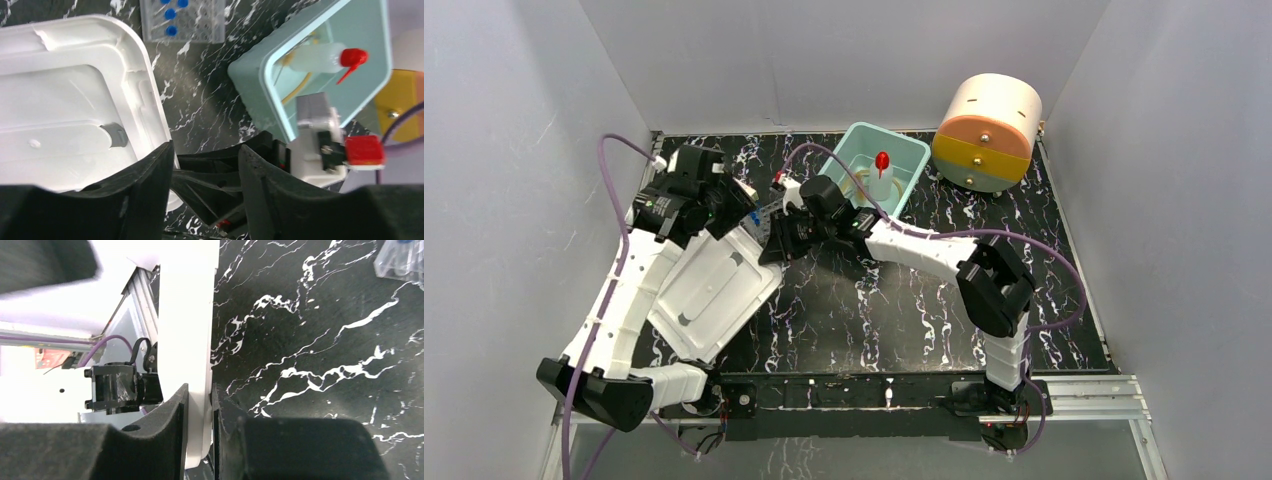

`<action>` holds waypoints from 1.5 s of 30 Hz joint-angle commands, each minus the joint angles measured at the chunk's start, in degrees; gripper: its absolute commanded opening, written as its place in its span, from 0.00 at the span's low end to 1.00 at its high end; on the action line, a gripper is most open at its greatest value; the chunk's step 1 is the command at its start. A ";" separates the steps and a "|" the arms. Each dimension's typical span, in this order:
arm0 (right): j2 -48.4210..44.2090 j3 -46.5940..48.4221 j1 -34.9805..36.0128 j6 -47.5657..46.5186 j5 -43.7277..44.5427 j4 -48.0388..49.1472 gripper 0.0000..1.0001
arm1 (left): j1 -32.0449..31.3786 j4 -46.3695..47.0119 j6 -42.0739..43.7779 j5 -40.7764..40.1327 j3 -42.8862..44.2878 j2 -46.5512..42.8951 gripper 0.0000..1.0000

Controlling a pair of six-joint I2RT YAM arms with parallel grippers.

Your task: Organize the chemistry lab equipment

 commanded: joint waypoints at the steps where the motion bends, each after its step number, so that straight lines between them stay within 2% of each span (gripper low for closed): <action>1: -5.35 4.58 -0.26 -4.84 4.49 0.20 0.00 | 0.34 -4.15 2.68 -4.05 7.82 -0.36 0.52; 7: -10.83 3.72 -0.29 -13.59 9.64 -3.56 0.00 | 0.65 -8.27 4.12 -4.39 16.41 1.75 0.67; 13: -18.58 -2.56 -0.34 -21.95 13.36 -4.26 0.03 | 1.07 -9.64 1.64 2.09 20.26 3.68 0.77; 18: -21.18 -3.50 -0.07 -29.99 14.25 -8.78 0.05 | 1.12 -10.09 1.08 8.55 22.28 7.38 0.80; 22: -20.96 -2.55 1.83 -36.99 20.03 -13.51 0.05 | 1.13 -11.64 1.66 14.43 24.34 10.96 0.81; 28: -21.01 -1.48 2.68 -39.45 23.65 -14.32 0.05 | 1.13 -15.97 1.54 21.87 19.58 10.66 0.77; 32: -21.30 -2.10 2.85 -39.47 25.58 -13.52 0.04 | 1.12 -16.52 -0.21 23.85 14.84 8.63 0.77; 36: -22.69 -4.27 2.83 -40.10 28.67 -11.01 0.04 | 1.20 -16.56 -2.03 26.22 13.95 8.42 0.77; 39: -23.51 -4.48 2.83 -41.69 27.45 -9.78 0.05 | 1.33 -16.80 -3.06 27.19 13.36 9.06 0.77; 45: -24.59 -5.16 3.13 -44.56 22.57 -9.23 0.06 | 1.47 -16.45 -4.38 26.24 18.61 12.55 0.82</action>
